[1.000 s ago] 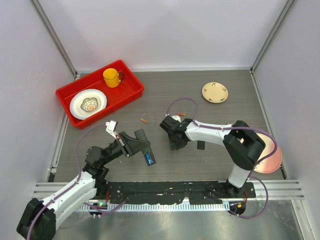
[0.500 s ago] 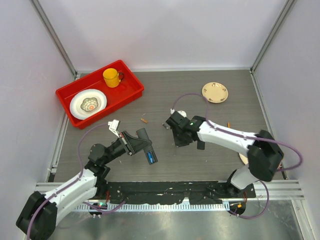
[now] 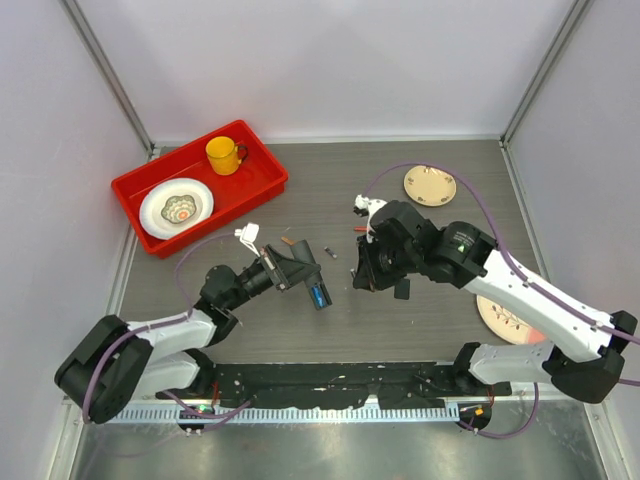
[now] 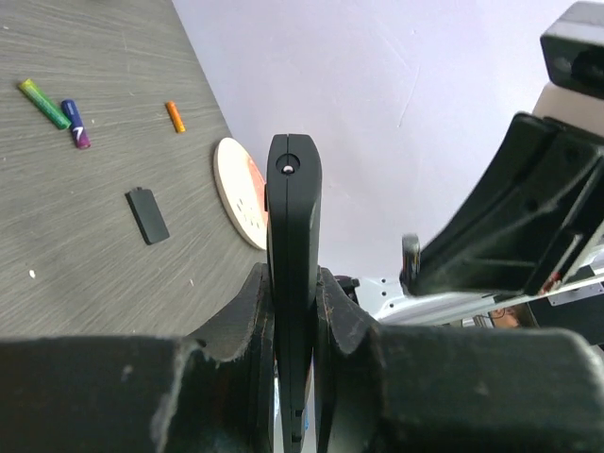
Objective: Load the batteries into the remote control
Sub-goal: Load the battery into the remote control.
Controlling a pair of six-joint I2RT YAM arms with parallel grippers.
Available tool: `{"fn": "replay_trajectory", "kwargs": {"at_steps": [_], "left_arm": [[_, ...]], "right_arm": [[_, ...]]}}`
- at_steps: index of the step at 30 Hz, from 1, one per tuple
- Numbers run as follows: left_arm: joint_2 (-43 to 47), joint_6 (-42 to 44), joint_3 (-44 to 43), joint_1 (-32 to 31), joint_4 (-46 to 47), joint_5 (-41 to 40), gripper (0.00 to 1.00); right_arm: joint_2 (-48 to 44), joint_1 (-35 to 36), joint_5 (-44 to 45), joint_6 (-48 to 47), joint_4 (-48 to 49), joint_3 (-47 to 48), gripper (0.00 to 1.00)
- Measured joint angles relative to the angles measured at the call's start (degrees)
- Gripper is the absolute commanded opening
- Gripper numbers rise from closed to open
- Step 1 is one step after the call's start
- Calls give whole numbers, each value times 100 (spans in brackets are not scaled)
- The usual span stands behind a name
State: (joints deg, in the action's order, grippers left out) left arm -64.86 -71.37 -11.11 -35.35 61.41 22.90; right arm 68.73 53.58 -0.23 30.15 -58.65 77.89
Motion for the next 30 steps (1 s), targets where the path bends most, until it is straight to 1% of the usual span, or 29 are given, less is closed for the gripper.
{"fn": "replay_trajectory", "kwargs": {"at_steps": [5,9,20,25,30], "left_arm": [[-494,-15,-214,-101,343,-44,0],[-673,-24,-273,-170,544,-85,1],[-741,-66,-275,-365,743,-240,0],[-723,-61,-260,-369,754,-238,0],[-651,-76,-210,-376,756,-238,0]], "right_arm": [[190,133,-693,-188,-337,22,1],[461,280,-920,-179,-376,-17,1],[903,409,-1067,4,142,-76,1],[1165,417,-1078,17,184,-76,1],[1196,417,-1056,17,170,-74,1]]}}
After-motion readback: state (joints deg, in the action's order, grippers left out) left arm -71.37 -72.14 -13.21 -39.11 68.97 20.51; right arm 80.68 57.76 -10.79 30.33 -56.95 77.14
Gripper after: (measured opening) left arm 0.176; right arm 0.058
